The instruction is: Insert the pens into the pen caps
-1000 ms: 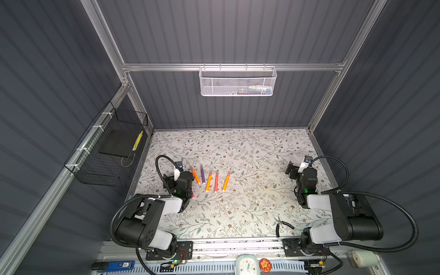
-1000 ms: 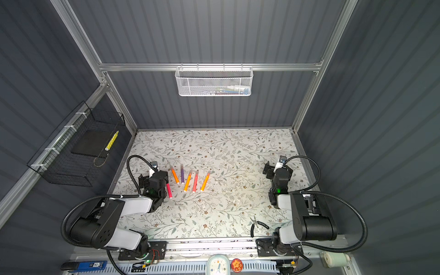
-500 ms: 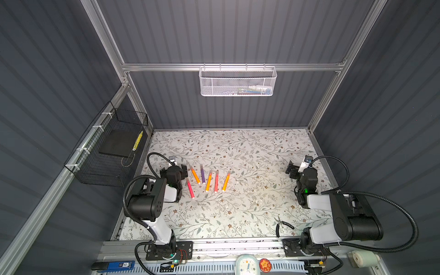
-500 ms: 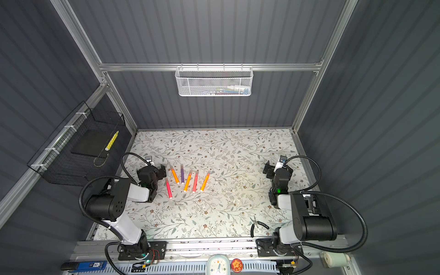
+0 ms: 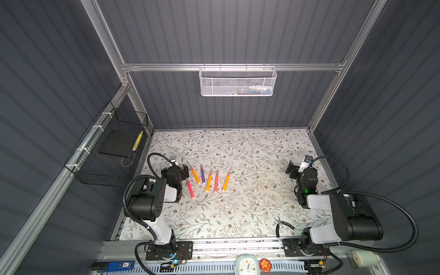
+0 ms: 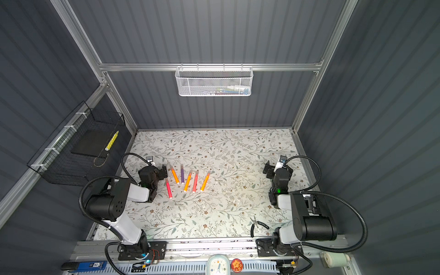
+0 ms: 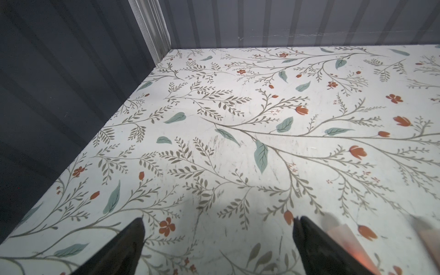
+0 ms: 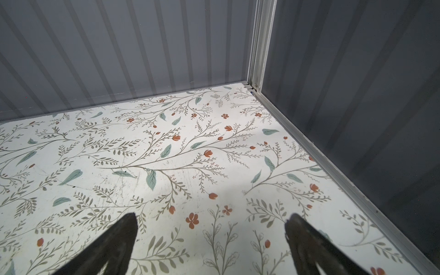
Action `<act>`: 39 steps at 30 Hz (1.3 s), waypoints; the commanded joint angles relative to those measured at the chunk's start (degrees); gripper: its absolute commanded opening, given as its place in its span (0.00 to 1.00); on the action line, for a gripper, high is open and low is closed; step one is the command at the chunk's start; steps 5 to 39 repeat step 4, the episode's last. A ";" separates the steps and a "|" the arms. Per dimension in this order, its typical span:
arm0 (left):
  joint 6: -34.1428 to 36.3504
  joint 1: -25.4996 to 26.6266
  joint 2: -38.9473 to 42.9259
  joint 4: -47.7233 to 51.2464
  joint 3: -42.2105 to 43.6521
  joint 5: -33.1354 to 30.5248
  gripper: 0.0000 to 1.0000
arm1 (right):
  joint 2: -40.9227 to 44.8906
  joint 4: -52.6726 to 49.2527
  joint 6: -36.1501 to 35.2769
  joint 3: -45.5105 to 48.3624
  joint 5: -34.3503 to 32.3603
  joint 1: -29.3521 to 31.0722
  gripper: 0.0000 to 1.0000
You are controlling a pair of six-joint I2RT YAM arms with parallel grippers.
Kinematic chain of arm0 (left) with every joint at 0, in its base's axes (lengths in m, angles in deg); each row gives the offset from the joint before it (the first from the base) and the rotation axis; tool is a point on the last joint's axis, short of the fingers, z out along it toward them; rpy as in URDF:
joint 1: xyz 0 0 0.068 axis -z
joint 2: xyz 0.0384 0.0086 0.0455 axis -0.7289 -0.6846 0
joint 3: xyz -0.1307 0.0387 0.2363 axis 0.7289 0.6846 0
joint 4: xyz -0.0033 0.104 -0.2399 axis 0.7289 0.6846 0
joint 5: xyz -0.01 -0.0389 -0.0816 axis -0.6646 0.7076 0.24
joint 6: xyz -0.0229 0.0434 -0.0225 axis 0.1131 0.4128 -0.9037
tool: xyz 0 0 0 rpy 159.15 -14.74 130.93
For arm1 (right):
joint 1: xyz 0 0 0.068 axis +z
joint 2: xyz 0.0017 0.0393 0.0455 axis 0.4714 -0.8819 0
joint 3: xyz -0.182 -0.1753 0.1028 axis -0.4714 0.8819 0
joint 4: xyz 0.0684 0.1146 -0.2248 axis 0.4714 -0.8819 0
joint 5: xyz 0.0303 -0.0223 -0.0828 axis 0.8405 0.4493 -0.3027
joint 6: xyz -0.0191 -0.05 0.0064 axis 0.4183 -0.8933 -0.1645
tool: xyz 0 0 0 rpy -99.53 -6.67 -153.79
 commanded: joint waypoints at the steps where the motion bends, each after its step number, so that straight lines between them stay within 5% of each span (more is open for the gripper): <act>1: -0.85 0.16 0.60 -0.27 0.07 0.51 1.00 | -0.58 0.98 0.12 -0.52 0.33 0.16 0.99; 39: -0.85 0.17 0.63 -0.30 0.10 0.46 1.00 | -0.30 1.17 0.14 -0.14 0.50 0.01 0.99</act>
